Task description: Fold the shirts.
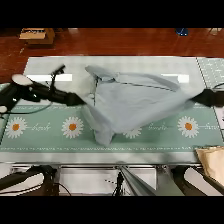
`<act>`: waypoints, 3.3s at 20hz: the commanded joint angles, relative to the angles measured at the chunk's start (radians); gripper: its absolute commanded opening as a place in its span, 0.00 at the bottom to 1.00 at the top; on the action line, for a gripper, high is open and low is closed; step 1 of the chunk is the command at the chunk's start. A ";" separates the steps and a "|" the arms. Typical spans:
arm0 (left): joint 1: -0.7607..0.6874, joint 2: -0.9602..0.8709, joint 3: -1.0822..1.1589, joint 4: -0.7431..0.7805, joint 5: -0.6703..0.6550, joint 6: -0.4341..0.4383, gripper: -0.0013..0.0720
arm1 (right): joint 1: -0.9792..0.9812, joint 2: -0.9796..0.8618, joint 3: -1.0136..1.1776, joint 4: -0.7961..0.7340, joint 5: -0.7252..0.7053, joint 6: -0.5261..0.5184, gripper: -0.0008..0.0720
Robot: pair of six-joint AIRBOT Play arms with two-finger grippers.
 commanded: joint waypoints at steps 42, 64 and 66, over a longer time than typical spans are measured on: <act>0.053 -0.243 0.524 0.509 0.200 -0.474 0.06 | 0.467 -0.529 0.710 -0.483 -0.203 0.439 0.05; 0.052 -0.451 0.560 0.407 0.224 -0.430 0.06 | 0.454 -0.691 0.709 -0.450 -0.282 0.526 0.05; 0.072 -0.441 0.590 0.434 0.025 -0.430 0.06 | 0.445 -0.649 0.709 -0.484 -0.183 0.520 0.05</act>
